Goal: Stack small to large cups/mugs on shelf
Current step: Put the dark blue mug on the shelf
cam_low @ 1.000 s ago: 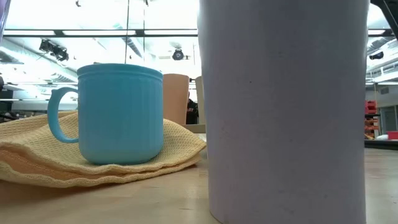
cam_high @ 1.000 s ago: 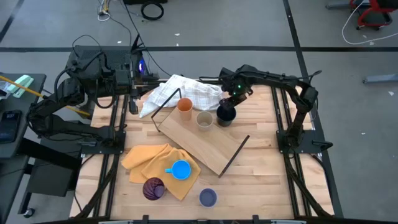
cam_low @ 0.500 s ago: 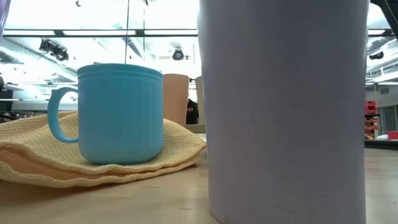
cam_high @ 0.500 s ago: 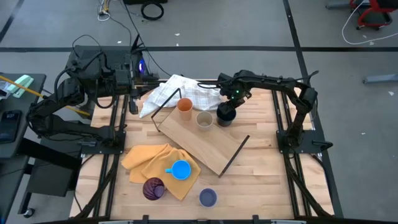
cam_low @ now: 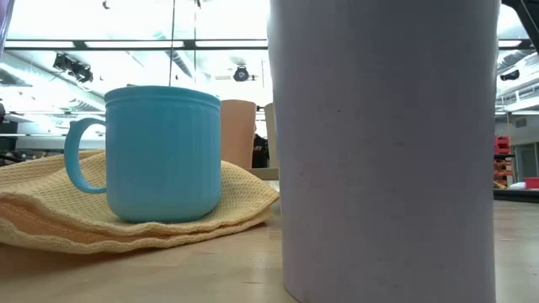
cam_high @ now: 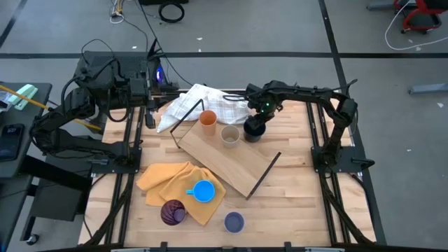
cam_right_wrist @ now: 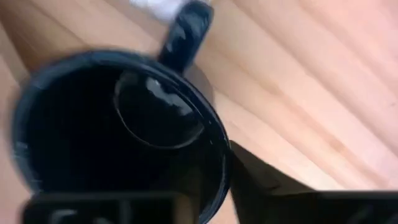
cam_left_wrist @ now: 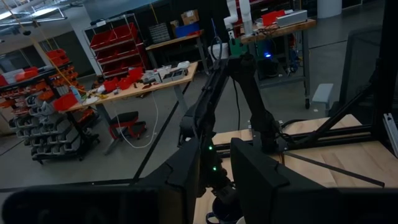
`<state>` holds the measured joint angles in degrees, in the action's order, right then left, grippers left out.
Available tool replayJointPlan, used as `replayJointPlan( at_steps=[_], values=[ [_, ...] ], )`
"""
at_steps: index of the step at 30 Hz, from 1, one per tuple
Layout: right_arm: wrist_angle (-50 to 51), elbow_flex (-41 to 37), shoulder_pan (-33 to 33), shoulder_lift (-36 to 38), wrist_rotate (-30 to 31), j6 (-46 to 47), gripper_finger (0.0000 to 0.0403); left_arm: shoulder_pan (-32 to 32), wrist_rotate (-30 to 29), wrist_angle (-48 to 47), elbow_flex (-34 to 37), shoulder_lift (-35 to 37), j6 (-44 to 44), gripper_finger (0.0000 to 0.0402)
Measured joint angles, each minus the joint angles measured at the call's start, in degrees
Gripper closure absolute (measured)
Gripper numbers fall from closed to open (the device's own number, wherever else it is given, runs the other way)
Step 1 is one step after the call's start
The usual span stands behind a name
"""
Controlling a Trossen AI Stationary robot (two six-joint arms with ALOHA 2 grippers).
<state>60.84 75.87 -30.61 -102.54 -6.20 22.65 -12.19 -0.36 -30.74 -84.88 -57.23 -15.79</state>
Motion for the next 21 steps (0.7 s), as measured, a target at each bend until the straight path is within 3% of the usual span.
replayJointPlan(
  at_steps=[3, 14, 21],
  values=[
    [-0.59, -2.4, -0.05, 0.48, -1.72, -1.24, 0.0384, -0.02, 0.02, 0.0, 0.0, 0.0, 0.0, 0.0303],
    [-0.52, -0.54, -1.97, 4.09, 2.69, -1.85, 0.0385, -0.02, 0.0, -0.02, 0.0, 0.0, 0.0, 0.0301],
    [6.59, -0.48, -3.37, 11.88, -0.26, -2.74, 0.0385, 0.0, 0.02, -0.02, 0.0, 0.0, -0.02, 0.0303]
  ],
)
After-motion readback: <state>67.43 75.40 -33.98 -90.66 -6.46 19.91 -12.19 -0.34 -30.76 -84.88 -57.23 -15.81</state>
